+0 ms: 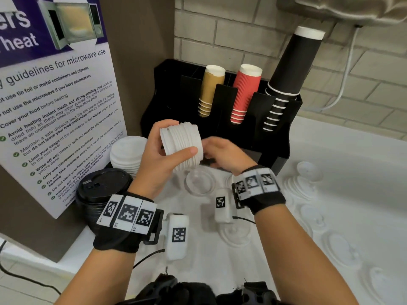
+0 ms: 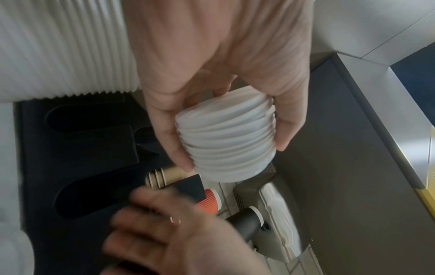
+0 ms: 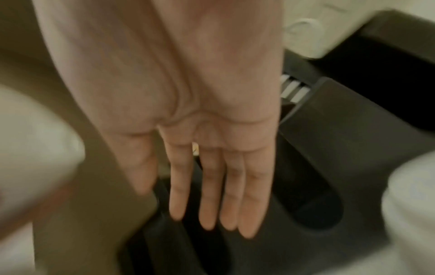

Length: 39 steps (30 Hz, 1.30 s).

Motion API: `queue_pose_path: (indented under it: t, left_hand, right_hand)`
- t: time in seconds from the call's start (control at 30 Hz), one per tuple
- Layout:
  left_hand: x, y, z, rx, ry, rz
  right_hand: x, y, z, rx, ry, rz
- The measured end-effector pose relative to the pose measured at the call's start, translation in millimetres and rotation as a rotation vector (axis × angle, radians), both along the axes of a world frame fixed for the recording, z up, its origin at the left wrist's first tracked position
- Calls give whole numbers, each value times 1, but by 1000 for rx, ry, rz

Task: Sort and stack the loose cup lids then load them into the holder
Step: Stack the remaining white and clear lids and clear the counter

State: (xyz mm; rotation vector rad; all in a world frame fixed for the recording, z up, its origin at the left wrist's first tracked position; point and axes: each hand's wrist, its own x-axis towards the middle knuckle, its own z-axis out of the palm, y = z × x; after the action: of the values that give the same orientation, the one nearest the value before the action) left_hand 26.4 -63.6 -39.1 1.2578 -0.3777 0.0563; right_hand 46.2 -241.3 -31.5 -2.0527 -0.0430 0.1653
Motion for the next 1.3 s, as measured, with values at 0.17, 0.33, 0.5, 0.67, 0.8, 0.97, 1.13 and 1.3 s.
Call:
queue_pose_path:
  t: [0.17,0.33,0.5,0.67,0.8,0.97,1.13,1.3]
  left_hand:
    - [2,3,0,-7,1,-20]
    - [0,1,1,2,-7,-28]
    - [-7,-6,-2,-1,-8,-8]
    - [-14,-20,-12,-2,40,29]
    - [-20,-30,-18,-17,97,-3]
    - [-27,-38,-22,-112,195,-109]
    - [-31,-40,-25,-147,314,-258]
    - [-32,-40,-27,-200,407,-343]
  right_hand:
    - [28,23,-26,-1035,154,309]
    - [33,31,-37,-1172,126,367]
    - [36,19,-13,-1188,137,261]
    - [2,-14,27,-724,-223,-149]
    - [-45,-15,31,-151,-349,-236]
    - [-77,-20,18,293,-155,-18]
    - [-85,-27,14,283,-126,-41]
    - [-88,-32,27,178,-160,7]
